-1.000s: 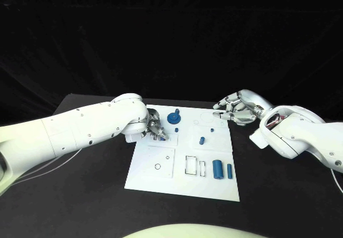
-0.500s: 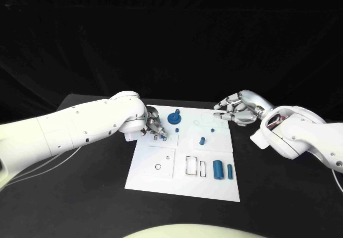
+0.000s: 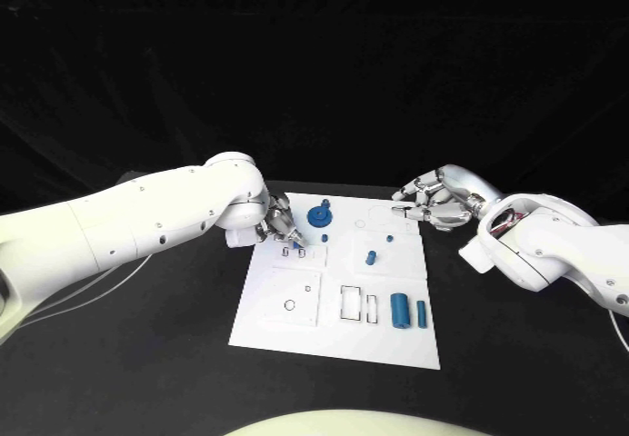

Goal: Assemble the parts on the task board

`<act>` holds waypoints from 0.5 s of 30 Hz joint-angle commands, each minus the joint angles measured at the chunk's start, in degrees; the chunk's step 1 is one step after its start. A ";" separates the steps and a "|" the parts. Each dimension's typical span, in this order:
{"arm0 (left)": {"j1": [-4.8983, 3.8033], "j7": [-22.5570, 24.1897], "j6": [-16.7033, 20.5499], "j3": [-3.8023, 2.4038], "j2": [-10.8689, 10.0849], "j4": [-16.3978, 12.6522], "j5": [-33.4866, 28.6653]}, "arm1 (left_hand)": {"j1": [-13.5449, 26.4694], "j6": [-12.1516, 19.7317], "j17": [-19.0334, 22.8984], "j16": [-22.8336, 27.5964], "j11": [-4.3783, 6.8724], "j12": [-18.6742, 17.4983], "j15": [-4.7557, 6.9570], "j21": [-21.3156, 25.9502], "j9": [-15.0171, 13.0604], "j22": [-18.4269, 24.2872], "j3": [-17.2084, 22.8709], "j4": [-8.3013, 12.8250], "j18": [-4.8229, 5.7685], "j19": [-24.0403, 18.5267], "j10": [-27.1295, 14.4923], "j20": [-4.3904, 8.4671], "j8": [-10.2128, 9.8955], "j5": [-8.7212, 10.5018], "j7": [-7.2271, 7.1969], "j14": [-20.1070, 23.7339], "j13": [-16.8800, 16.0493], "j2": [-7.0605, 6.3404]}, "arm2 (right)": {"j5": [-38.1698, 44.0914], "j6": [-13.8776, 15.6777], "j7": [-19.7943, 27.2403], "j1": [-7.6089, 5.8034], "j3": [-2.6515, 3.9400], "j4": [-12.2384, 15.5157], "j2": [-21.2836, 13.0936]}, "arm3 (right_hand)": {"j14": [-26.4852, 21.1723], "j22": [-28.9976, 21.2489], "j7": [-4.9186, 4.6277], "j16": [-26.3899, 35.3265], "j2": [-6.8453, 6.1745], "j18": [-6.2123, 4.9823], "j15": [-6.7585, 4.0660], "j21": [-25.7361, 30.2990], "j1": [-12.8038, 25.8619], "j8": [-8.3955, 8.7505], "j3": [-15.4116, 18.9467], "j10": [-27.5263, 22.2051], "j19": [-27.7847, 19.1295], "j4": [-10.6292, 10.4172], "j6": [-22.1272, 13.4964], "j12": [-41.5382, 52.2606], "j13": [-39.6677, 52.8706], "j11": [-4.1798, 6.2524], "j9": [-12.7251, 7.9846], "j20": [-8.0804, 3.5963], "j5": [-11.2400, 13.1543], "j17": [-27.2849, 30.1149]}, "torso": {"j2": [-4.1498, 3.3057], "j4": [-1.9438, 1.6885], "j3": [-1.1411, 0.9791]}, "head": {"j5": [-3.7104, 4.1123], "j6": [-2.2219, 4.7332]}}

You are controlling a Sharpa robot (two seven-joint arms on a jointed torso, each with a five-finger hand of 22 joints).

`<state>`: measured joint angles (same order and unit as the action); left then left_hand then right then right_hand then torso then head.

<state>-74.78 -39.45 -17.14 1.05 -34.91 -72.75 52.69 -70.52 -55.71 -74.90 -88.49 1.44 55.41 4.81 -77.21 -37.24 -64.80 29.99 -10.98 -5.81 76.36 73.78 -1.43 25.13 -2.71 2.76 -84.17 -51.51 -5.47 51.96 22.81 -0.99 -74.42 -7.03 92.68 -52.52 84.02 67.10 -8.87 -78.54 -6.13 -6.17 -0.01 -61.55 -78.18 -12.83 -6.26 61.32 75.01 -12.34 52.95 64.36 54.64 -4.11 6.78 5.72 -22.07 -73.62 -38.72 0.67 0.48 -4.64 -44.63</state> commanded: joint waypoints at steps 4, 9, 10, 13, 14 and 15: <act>-1.19 -2.40 -12.86 0.10 2.72 4.25 -5.48 | 0.86 -0.49 -12.42 0.32 -0.11 -0.46 -0.27 0.37 -0.25 0.27 6.46 5.72 0.47 -0.40 0.00 -0.33 0.33 -0.19 0.02 -5.01 0.15 -0.41 | 0.51 -0.85 -0.12 0.03 0.00 -0.02 0.13 | 2.14 0.01 0.09 0.10 -0.05 -0.16 -0.42 0.15 0.68 -0.23 -0.09 -0.21 0.02 -0.31 -0.39 -0.32 -0.03 0.13 0.08 -0.07 -0.38 -0.09 | 0.00 -0.04 -0.01 | 0.01 -0.07; -2.06 -3.38 -18.22 0.37 5.28 8.26 -5.35 | 1.05 -0.66 -12.41 0.33 -0.05 -0.34 -0.25 0.40 -0.44 0.28 6.88 5.94 0.46 -0.45 0.13 -0.35 0.42 -0.18 -0.05 -5.00 0.01 -0.29 | 0.51 -0.85 -0.16 0.03 0.00 -0.04 0.22 | 2.14 0.01 0.09 0.10 -0.05 -0.16 -0.42 0.15 0.68 -0.23 -0.09 -0.21 0.02 -0.31 -0.39 -0.32 -0.03 0.13 0.08 -0.07 -0.38 -0.09 | -0.01 -0.01 -0.01 | -0.13 -0.15; -2.18 -3.48 -18.72 0.43 5.73 8.93 -5.04 | 1.07 -0.66 -12.40 0.33 -0.05 -0.35 -0.25 0.41 -0.44 0.29 6.89 5.95 0.46 -0.45 0.12 -0.35 0.42 -0.18 -0.04 -5.00 0.03 -0.30 | 0.51 -0.84 -0.17 0.03 0.00 -0.04 0.23 | 2.14 0.01 0.09 0.10 -0.05 -0.16 -0.42 0.15 0.68 -0.23 -0.09 -0.21 0.02 -0.31 -0.39 -0.32 -0.03 0.13 0.08 -0.07 -0.38 -0.09 | -0.01 0.01 -0.03 | -0.16 -0.17; -2.38 -3.64 -19.29 0.52 6.65 10.31 -4.31 | 1.22 -0.62 -12.41 0.33 -0.07 -0.42 -0.25 0.41 -0.48 0.28 6.93 5.99 0.46 -0.45 0.10 -0.35 0.38 -0.16 -0.02 -5.00 0.10 -0.37 | 0.51 -0.83 -0.18 0.03 0.00 -0.03 0.26 | 2.13 0.06 0.09 0.13 -0.08 -0.15 -0.43 0.12 0.71 -0.26 -0.06 -0.24 0.05 -0.33 -0.39 -0.34 -0.08 0.14 0.09 -0.07 -0.41 -0.07 | -0.02 0.04 -0.04 | -0.21 -0.14; -2.44 -3.68 -19.27 0.54 6.96 10.75 -3.94 | 1.22 -0.62 -12.44 0.31 -0.07 -0.37 -0.25 0.39 -0.48 0.25 6.94 6.00 0.47 -0.44 0.12 -0.35 0.38 -0.17 -0.02 -5.01 0.04 -0.37 | 0.51 -0.83 -0.18 0.03 0.00 -0.04 0.28 | 2.13 0.06 0.09 0.13 -0.08 -0.15 -0.43 0.12 0.71 -0.26 -0.06 -0.24 0.05 -0.33 -0.39 -0.34 -0.08 0.14 0.09 -0.07 -0.41 -0.07 | -0.02 0.05 -0.04 | -0.20 -0.16; -2.49 -3.71 -19.21 0.55 7.18 11.04 -3.55 | 1.23 -0.61 -12.50 0.27 -0.06 -0.31 -0.25 0.36 -0.49 0.20 6.95 6.02 0.48 -0.41 0.15 -0.35 0.38 -0.17 -0.02 -5.03 -0.02 -0.38 | 0.51 -0.83 -0.18 0.03 0.00 -0.03 0.28 | 2.13 0.06 0.09 0.13 -0.08 -0.15 -0.43 0.12 0.71 -0.26 -0.06 -0.24 0.05 -0.33 -0.39 -0.34 -0.08 0.14 0.09 -0.07 -0.41 -0.07 | -0.02 0.03 -0.02 | -0.17 -0.17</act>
<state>-77.16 -39.86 -32.37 1.60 -27.94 -61.94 48.87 -69.24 -55.93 -74.95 -88.49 1.35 55.04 4.81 -76.99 -37.68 -64.56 31.87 -9.55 -5.81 76.16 73.71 -1.64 25.39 -2.71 2.96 -84.17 -51.47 -6.28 51.96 22.70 -1.13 -74.42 -7.03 92.64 -52.29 84.02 67.10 -8.87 -78.54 -6.13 -6.18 -0.01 -61.55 -78.18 -12.83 -6.26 61.32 75.01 -12.34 52.95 64.36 54.64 -4.11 6.77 5.72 -22.29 -73.62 -38.73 0.68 0.46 -4.81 -44.79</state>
